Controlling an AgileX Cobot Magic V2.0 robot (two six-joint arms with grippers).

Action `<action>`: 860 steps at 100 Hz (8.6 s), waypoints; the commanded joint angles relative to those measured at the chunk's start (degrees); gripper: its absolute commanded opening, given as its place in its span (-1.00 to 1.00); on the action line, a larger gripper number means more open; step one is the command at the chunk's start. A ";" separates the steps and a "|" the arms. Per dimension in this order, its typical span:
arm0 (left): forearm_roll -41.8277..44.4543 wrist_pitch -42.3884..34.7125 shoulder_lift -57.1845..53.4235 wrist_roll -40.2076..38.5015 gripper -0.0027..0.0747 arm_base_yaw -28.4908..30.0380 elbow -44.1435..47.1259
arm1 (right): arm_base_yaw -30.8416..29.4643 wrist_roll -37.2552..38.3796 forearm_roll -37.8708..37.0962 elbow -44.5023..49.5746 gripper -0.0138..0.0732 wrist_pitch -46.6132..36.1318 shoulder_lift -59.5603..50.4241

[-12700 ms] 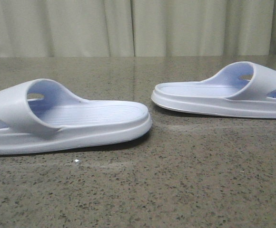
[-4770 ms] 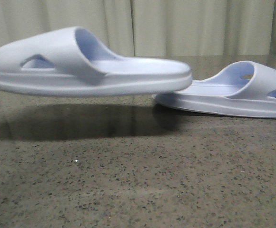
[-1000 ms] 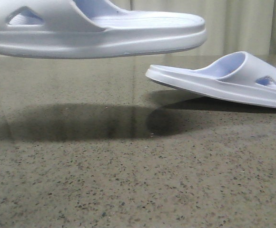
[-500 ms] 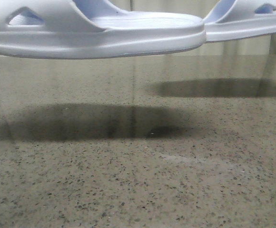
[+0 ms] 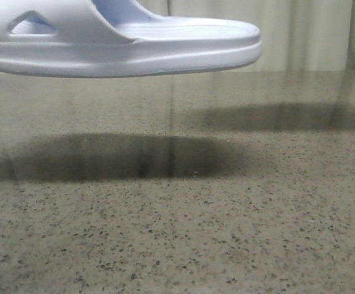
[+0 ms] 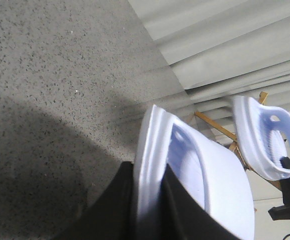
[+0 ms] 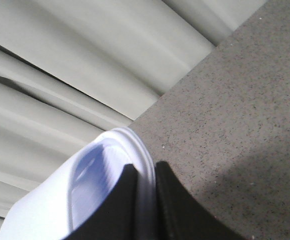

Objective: Insert blue slippers together front up

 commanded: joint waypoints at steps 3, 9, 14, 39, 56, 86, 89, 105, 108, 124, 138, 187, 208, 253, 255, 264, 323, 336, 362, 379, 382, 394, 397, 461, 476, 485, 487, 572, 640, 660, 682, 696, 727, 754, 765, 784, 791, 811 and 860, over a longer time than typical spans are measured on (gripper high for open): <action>-3.22 1.81 -0.48 -0.46 -0.89 0.23 -1.46 | -0.20 -0.45 1.02 -0.01 -0.87 -2.05 -4.00; -3.46 1.81 -0.48 -0.46 -0.89 0.23 -1.46 | -0.20 -0.30 3.38 1.96 -0.87 -2.05 -5.71; -3.56 1.81 -0.48 -0.46 -0.89 0.23 -1.46 | -0.20 -0.30 5.31 3.58 -0.87 -2.05 -6.98; -3.61 1.38 -0.48 -0.55 -0.89 0.23 -1.46 | -0.20 -0.30 10.73 9.01 -0.87 0.15 -11.51; -3.72 0.98 -0.48 -0.55 -0.89 0.23 -1.46 | -0.20 -0.30 10.83 11.60 -0.87 0.35 -13.34; -4.90 0.37 -0.48 -0.55 -0.89 0.23 -1.46 | -0.20 -0.30 10.95 14.87 -0.87 0.35 -13.39; -5.07 0.37 -0.48 -0.55 -0.89 0.23 -1.46 | -0.20 -0.30 10.95 15.14 -0.87 0.35 -13.39; -5.26 1.14 -0.48 -1.75 -0.89 0.23 -1.46 | -0.20 -0.30 11.05 15.43 -0.87 0.58 -13.39; -5.26 1.26 -0.48 -1.89 -0.89 0.23 -1.46 | -0.20 -0.30 11.05 15.43 -0.87 0.73 -13.39; -5.31 1.48 -0.48 -2.04 -0.89 -0.09 -1.46 | -0.11 -0.30 11.05 15.53 -0.87 0.71 -13.39; -5.31 2.24 -0.48 -2.54 -0.89 -0.19 -1.46 | 0.68 -0.30 11.93 16.64 -0.87 0.59 -13.28; -6.33 5.81 -0.48 -3.46 -0.89 -0.19 -1.46 | 3.98 -0.42 13.92 18.75 -0.87 -2.26 -13.28; -6.86 7.49 -0.48 -4.22 -0.89 -0.19 -1.46 | 3.98 -0.65 14.00 18.75 -0.93 -2.39 -13.16; -6.86 7.49 -0.48 -4.67 -0.89 -0.19 -1.46 | 9.62 -1.39 14.05 18.75 -0.93 -5.20 -10.35; -6.86 7.49 -0.48 -4.67 -0.89 -0.19 -1.46 | 10.05 -1.39 14.05 18.75 -0.93 -5.64 -10.35; -6.86 7.49 -0.48 -4.67 -0.89 -0.19 -1.46 | 11.79 -1.39 14.05 18.75 -0.93 -7.55 -10.35; -7.05 8.29 -0.48 -6.08 -0.89 -0.19 -1.46 | 22.07 -1.51 12.35 17.33 -0.93 -15.61 -2.55; -7.05 8.29 -0.48 -6.16 -0.89 -0.19 -1.46 | 24.84 -1.51 10.32 16.50 -0.93 -18.29 -1.97; -7.05 10.63 -0.48 -6.29 -0.89 -0.19 -1.46 | 25.13 -1.51 7.23 16.50 -0.93 -19.00 -1.32; -6.38 10.98 -0.48 -6.29 -0.89 -0.19 -1.46 | 25.13 -1.51 5.58 16.50 -0.93 -19.00 -1.32; -6.38 10.98 -0.48 -6.29 -0.89 -0.19 -1.46 | 25.13 -1.51 5.59 16.50 -0.93 -19.00 -1.18; -6.38 11.10 -0.15 -6.29 -0.89 -0.19 -1.46 | 25.13 -1.51 5.59 16.50 -0.93 -19.00 0.40; -6.33 11.24 -0.15 -6.29 -0.89 -0.19 -1.46 | 25.13 -1.51 5.59 16.50 -0.93 -19.00 1.01; -7.22 12.38 -0.15 -6.29 -0.89 -0.19 -1.46 | 25.13 -1.51 12.13 16.50 -0.93 -18.29 3.28; -7.78 12.93 -0.15 -6.29 -0.89 -0.19 -1.46 | 25.13 -1.51 14.56 16.50 -0.93 -18.29 3.28; -7.78 13.41 -0.15 -6.42 -0.89 -0.19 -1.46 | 25.13 -1.51 15.63 16.50 -0.93 -17.96 3.28; -7.78 13.53 -0.15 -6.42 -0.89 -0.19 -1.46 | 25.13 -1.51 15.75 16.50 -0.93 -17.86 3.28; -7.78 20.44 -0.15 -6.02 -0.89 -0.19 -1.46 | 25.13 -1.51 19.06 16.50 -0.93 -17.84 3.28; -7.78 19.19 8.87 -0.64 -0.89 -0.19 -1.46 | 25.13 -1.51 19.06 16.50 -0.93 -16.67 3.28; -7.78 26.37 12.70 5.81 -0.89 -0.08 -1.46 | 25.13 -1.51 19.06 16.50 -0.93 -16.62 3.28; -7.78 27.33 13.24 7.36 -0.89 -0.08 -1.46 | 25.13 -1.51 18.82 16.50 -0.93 -15.62 3.28; -7.78 27.33 12.84 7.36 -0.89 -0.08 -1.46 | 25.13 -1.51 18.61 16.61 -0.93 -15.48 3.28; -7.78 27.33 9.26 5.62 -0.89 -0.08 -4.44 | 24.94 -1.51 17.82 16.61 -0.93 -15.01 3.38; -7.78 27.33 9.07 3.86 -0.89 -1.59 -4.86 | 24.94 -1.61 17.61 16.61 -0.93 -14.50 3.38; -7.78 27.33 9.07 2.99 -0.89 -2.27 -4.86 | 24.94 -1.98 17.48 16.61 -0.93 -14.23 3.38; -7.78 27.33 9.07 2.99 -0.89 -2.54 -4.86 | 24.94 -2.49 17.35 16.61 -0.93 -14.23 5.46; -7.78 27.33 9.07 2.99 -0.89 -2.54 -4.86 | 24.94 -3.19 17.10 16.61 -0.93 -14.34 6.96; -7.78 27.33 9.07 2.99 -0.89 -2.54 -4.86 | 24.94 -6.85 16.44 16.61 -0.93 -15.47 8.66; -7.78 27.33 9.07 2.90 -0.89 -3.07 -4.86 | 25.05 -11.90 15.98 15.27 -0.93 -14.45 9.01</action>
